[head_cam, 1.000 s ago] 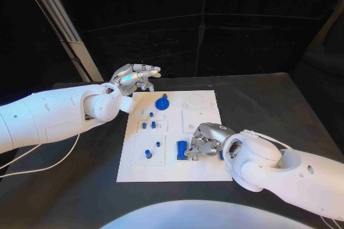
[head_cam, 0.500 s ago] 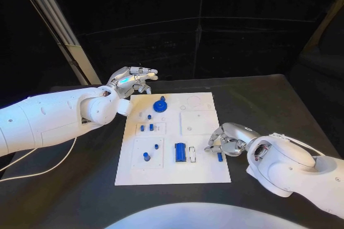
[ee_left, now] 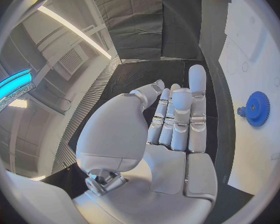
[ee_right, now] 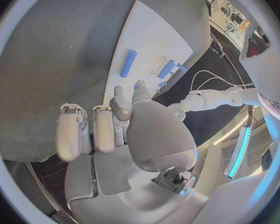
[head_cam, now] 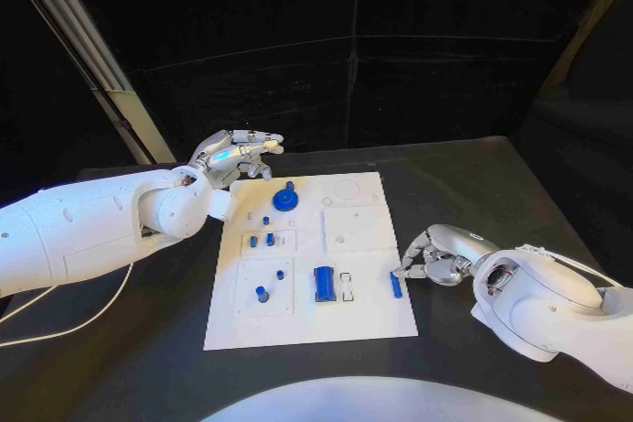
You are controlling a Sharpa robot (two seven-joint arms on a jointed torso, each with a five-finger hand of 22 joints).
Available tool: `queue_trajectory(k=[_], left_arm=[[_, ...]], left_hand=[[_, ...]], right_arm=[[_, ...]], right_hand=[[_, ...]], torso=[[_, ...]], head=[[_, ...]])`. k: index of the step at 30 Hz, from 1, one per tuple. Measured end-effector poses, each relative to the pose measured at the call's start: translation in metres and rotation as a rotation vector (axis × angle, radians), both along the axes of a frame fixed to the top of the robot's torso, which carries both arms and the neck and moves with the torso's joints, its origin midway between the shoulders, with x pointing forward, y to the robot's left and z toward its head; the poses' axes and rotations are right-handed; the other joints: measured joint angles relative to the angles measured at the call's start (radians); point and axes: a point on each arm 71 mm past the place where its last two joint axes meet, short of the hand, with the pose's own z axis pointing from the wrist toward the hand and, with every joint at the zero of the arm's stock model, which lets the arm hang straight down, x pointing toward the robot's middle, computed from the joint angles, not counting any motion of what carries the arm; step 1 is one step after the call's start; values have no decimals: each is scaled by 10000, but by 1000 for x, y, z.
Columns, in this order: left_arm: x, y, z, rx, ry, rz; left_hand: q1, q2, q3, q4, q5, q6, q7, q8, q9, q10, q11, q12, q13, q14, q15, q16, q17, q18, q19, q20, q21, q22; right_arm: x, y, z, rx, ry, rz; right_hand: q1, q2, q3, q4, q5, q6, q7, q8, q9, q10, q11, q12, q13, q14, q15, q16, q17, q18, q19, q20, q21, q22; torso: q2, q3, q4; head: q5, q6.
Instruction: Assemble the parts on the task board
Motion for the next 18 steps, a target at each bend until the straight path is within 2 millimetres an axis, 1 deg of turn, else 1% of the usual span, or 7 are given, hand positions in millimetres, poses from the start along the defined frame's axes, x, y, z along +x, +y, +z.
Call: queue_trajectory(k=[1, 2, 6, 13, 15, 16, 18], left_arm=[[0, 0, 0, -1, 3, -4], [0, 0, 0, -3, 4, -7], [0, 0, 0, -1, 11, 1], [-1, 1, -1, 0, 15, 5], [-1, 1, -1, 0, 16, 5], [-1, 1, -1, 1, 16, 5], [-1, 1, -1, 1, 16, 5]], left_hand=[[0, 0, 0, 0, 0, 0, 0, 0, 0, 0, 0, 0, 0, 0, 0, 0, 0, 0, 0, 0, 0, 0], [0, 0, 0, 0, 0, 0, 0, 0, 0, 0, 0, 0, 0, 0, 0, 0, 0, 0, 0, 0, 0, 0], [0, 0, 0, 0, 0, 0, 0, 0, 0, 0, 0, 0, 0, 0, 0, 0, 0, 0, 0, 0, 0, 1], [0, 0, 0, 0, 0, 0, 0, 0, 0, 0, 0, 0, 0, 0, 0, 0, 1, 1, 0, 0, 0, 1], [0, 0, 0, 0, 0, 0, 0, 0, 0, 0, 0, 0, 0, 0, 0, 0, 1, 0, 0, 0, 0, 2], [0, 0, 0, 0, 0, 0, 0, 0, 0, 0, 0, 0, 0, 0, 0, 0, 1, 1, 0, 0, 0, 2], [0, 0, 0, 0, 0, 0, 0, 0, 0, 0, 0, 0, 0, 0, 0, 0, 1, 0, 0, 0, 0, 2]], right_arm=[[0, 0, 0, -44, -24, 5], [0, -1, 0, -98, -46, 10], [2, -1, -1, -391, -87, 101], [2, 5, -5, -887, 44, 486], [3, 6, -6, -1057, 107, 589], [3, 7, -7, -1127, 136, 634], [3, 8, -8, -1243, 183, 728]], right_hand=[[0, 0, -20, 21, 0, 31, -29, 0, 0, 0, 0, 0, 0, 0, 0, 0, 0, 0, 0, 0, 0, 0], [0, 0, -28, 70, 0, 79, -7, 0, 0, 0, 0, 0, 0, 0, 0, 0, 0, 0, 0, 0, 0, 0], [-137, -137, -177, 233, 148, 219, -79, 0, 32, 0, 0, -46, -14, 0, 0, -61, -8, 0, 0, 0, 0, 0], [-160, -160, -206, 262, 148, 285, -84, 0, 90, 0, 0, -106, -41, 0, 0, -62, -44, 0, 0, 0, -37, 0], [-156, -165, -206, 262, 148, 310, -108, 0, 106, -1, -1, -107, -44, 0, 0, -62, -49, 0, 0, 0, -37, 0], [-107, -213, -206, 262, 148, 321, -120, 0, 108, 0, -1, -107, -44, 0, -1, -65, -49, 0, 0, -1, -37, -1], [-108, -213, -230, 239, 149, 321, -120, 0, 124, 0, -1, -107, -56, 0, -1, -108, -60, 0, 0, -1, -37, -1]], torso=[[1, -1, 4], [1, -1, 12], [5, -7, 35], [11, -8, 37], [11, -9, 40], [11, -11, 41], [11, -12, 44]], head=[[-6, 0], [-16, 0], [-40, -18], [-16, -63], [-15, -72], [-15, -83], [-14, -86]])
